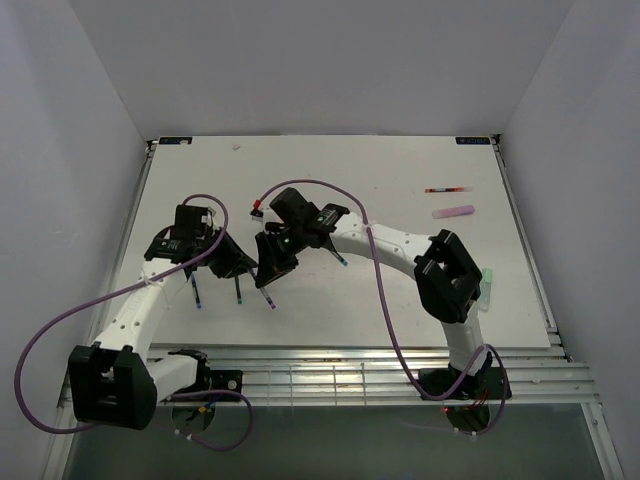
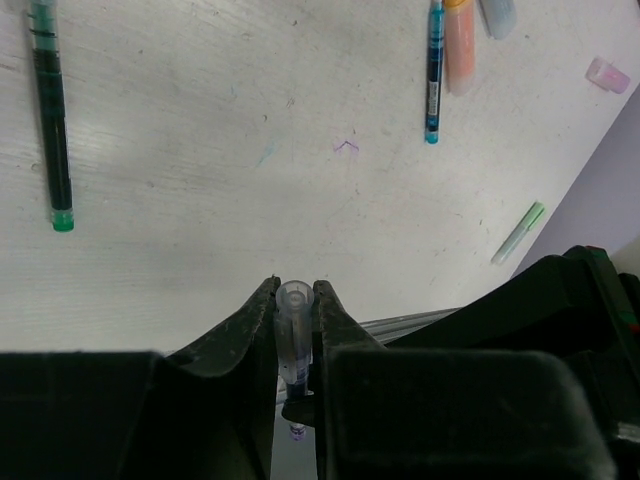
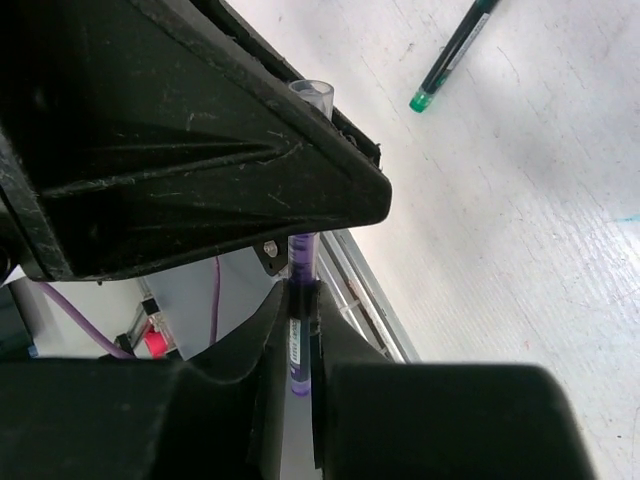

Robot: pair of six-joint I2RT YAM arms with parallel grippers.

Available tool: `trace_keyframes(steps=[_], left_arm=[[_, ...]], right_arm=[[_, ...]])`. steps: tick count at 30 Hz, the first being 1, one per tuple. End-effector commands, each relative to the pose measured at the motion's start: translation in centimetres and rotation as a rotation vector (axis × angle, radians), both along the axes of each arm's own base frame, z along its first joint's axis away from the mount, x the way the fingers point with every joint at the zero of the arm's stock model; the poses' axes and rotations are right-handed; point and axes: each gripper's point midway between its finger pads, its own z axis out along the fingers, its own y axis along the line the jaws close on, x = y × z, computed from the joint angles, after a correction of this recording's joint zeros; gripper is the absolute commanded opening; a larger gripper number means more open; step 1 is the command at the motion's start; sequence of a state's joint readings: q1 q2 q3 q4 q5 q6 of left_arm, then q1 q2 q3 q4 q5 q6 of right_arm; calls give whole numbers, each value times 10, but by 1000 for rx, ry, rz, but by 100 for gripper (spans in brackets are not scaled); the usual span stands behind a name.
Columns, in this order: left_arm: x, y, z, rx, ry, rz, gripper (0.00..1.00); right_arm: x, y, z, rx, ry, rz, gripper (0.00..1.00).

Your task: Open the pen caps

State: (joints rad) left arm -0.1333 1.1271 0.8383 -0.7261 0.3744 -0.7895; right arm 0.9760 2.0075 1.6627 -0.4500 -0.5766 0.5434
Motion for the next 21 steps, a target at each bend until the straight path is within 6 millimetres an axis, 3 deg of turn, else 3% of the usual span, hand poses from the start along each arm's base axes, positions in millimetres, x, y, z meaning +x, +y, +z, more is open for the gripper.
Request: trace_keyframes(steps=[1,4,5,8,12,14,17,20,21], left_arm=[[19,-2,25,-5,-68,8,0],[33,-1,27,12,-64,27,0],[39,1,29,22,-71,37,0],[64,2,39,46,-121,36,0],[96,3,51,78,-178,22,0],[105,2,51,81,-181,19,0],[105,2,42,79,-164,20,0],[98,-3,27,51,-115,18,0],[93,-4,17,43,-83,22,0]], right_arm=[[-5,-7,6,-9,-34,23,8],[-13,-28,-5,-72,-53,16,8],[-20,-39,-18,-111,-43,17,8],[-37,-54,-20,-131,-56,29,8],[-78,-78,-32,-131,1,52,8],[-81,-84,-33,-125,7,36,8],[-73,-91,-35,-154,-38,18,8],[-40,-101,-36,-201,-75,-46,8],[-20,-110,-45,-236,-91,-75,8]])
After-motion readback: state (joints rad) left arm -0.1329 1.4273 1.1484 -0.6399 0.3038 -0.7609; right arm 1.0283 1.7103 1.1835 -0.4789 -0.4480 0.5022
